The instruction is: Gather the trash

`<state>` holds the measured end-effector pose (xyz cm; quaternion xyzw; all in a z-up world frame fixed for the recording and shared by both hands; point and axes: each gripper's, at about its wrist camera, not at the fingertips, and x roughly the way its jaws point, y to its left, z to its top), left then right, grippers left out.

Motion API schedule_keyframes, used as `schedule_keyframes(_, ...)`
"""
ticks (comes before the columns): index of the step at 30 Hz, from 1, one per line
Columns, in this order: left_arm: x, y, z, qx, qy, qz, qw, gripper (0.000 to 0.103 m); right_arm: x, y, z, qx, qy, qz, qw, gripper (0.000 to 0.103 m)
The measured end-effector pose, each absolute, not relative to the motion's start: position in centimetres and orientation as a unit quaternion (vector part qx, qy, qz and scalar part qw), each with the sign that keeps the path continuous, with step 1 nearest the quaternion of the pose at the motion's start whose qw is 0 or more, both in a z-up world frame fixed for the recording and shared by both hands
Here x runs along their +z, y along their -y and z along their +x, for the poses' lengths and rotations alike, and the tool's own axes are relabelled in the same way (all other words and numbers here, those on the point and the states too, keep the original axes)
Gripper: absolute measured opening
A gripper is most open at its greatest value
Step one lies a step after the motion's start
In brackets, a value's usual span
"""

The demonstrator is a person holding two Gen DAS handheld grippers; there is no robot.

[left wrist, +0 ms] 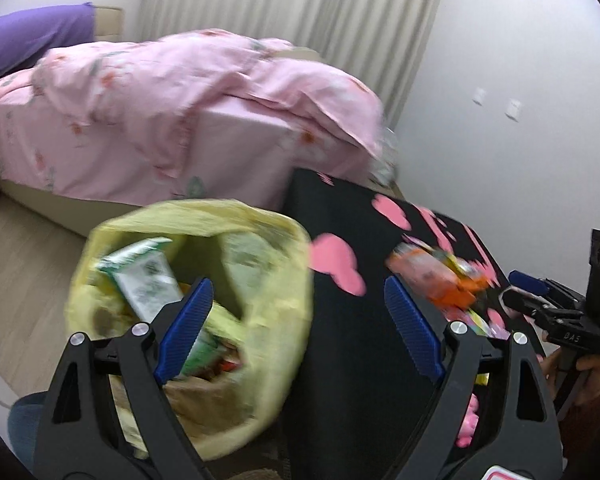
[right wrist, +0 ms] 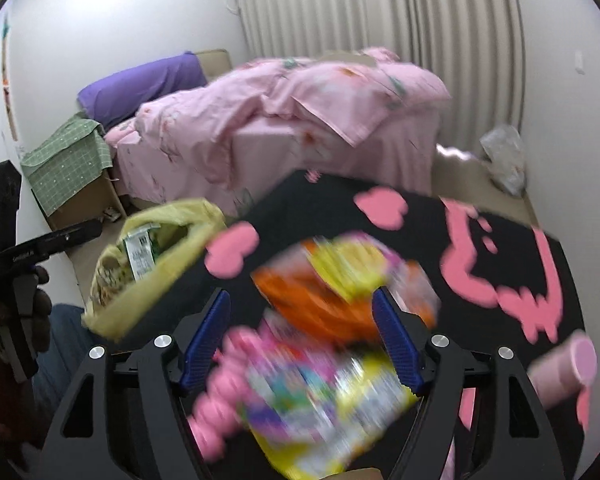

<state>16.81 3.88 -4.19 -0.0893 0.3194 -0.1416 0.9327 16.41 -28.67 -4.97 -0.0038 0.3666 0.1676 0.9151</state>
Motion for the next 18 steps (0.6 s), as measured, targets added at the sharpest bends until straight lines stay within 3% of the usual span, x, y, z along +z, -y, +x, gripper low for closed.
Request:
schedule_keyframes(11,-4.1,5.5,17.7,-0.247,-0.346,-0.054,0.904,0.084,-7.4,36.6,11.2,0.063,-0.366,0.01,0.928,0.07)
schedule_keyframes(13,-3.4,7.1,18.6,-0.272,-0.345,-0.057,0.897,0.09,-7.7,37.3,10.6,0.055,-0.361,0.014,0.931,0.07)
schedule_keyframes(18,-2.5,12.7,22.4,-0.29,-0.348,-0.019,0.891,0.091,-8.2,38.0,9.8,0.014,-0.351,0.013,0.936,0.07)
